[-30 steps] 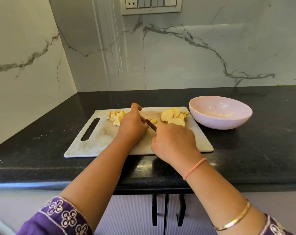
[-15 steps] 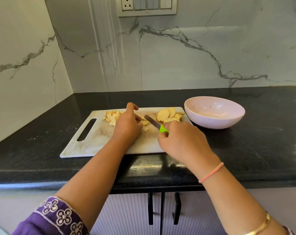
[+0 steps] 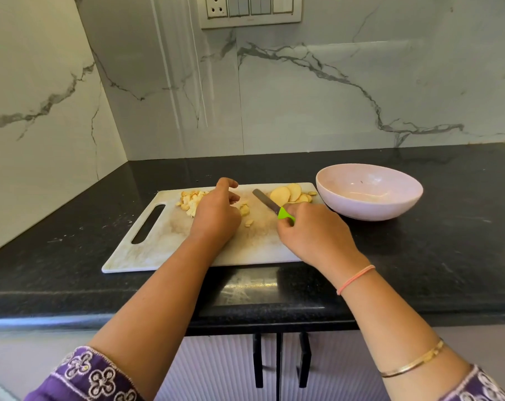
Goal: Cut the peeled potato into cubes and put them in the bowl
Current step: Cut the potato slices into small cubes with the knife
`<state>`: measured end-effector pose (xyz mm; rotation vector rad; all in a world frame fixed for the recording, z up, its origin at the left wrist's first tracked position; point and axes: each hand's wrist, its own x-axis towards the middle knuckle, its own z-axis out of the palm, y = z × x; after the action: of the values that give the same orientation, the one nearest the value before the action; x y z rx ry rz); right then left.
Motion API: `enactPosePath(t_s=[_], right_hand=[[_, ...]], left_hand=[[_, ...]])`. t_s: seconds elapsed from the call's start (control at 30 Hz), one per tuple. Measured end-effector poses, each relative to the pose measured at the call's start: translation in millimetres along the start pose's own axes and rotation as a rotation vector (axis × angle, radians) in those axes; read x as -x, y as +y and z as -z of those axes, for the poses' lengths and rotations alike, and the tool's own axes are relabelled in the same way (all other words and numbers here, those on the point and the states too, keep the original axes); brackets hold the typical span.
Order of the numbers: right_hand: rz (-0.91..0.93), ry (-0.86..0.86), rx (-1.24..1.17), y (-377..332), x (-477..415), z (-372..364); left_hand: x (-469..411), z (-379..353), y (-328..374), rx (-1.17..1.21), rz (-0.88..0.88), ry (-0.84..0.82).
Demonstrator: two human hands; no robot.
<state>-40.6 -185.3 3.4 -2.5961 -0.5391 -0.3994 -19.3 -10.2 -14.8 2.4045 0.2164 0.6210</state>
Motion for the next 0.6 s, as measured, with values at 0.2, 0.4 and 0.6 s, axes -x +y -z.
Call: enactPosePath(t_s=[0.2,0.4,0.6], right_hand=[[-0.041,-0.083,-0.139,13,-10,-7],[-0.06,-0.08,-0.288,22,-12,-8],[-0.089,-0.052,-0.378,27,-14,-12]], left_hand=[[5,1,-4,-0.173,-0.137,-0.17],[-8,0,-6,-0.353,-0.188,-0.092],[-20,-5,-7,-0.494,-0.267,-0.039]])
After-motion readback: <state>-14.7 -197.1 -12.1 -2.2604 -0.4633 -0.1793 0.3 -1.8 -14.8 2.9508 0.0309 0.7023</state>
